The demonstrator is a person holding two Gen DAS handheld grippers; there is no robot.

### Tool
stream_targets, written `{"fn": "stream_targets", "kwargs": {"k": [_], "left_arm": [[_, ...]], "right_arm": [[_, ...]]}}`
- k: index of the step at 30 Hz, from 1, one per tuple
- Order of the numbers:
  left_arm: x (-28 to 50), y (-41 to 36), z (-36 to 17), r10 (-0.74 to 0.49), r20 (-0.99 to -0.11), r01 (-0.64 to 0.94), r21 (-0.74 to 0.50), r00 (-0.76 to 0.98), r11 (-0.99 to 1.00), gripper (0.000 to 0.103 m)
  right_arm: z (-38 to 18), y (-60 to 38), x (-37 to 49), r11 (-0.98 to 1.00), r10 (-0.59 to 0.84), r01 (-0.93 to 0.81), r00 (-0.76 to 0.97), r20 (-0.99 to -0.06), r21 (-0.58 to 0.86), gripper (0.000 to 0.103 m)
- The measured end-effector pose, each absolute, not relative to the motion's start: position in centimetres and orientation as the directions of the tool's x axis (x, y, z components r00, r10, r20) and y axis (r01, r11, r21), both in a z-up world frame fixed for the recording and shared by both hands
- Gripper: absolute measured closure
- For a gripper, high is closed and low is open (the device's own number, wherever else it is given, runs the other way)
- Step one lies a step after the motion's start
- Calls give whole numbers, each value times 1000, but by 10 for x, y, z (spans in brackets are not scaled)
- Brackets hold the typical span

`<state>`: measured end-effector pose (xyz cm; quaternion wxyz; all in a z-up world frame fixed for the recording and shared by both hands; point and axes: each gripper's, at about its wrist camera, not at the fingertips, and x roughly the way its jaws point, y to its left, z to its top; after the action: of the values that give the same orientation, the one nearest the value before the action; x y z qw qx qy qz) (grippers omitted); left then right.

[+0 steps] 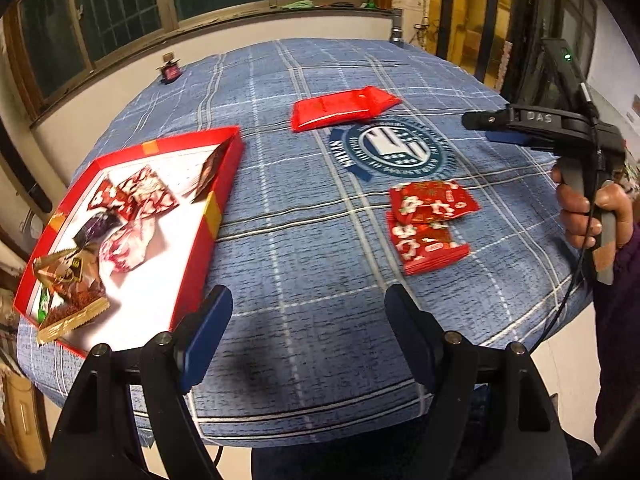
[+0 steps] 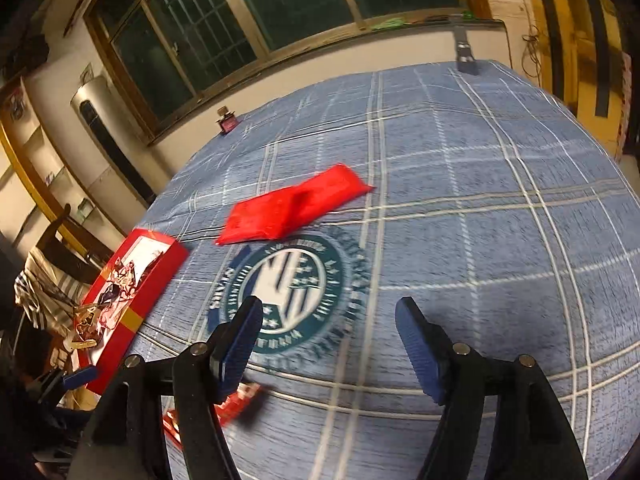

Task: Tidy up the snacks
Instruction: 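Release the red flower packet near the left tool while the left tool grasps it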

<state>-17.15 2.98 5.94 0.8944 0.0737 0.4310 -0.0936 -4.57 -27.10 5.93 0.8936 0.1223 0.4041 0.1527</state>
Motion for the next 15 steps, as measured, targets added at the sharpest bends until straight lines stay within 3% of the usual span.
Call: {"fn": "stream_targets", "kwargs": {"k": [5,10,15], "left_arm": [[-163,5,75,-159,-760,287,38,630,957,24],[-134,-24,64,-256,-827,316,-101,500,943,24],[-114,-45,38,-221,-882,300,-96,415,949,24]], "right_arm": [[40,-281,-37,904,399,-136,606,-688,405,31],[41,-278,-36,905,404,-154,602,-689,396,31],[38,-279,-37,904,407,-155,598,-691,399,31]]}}
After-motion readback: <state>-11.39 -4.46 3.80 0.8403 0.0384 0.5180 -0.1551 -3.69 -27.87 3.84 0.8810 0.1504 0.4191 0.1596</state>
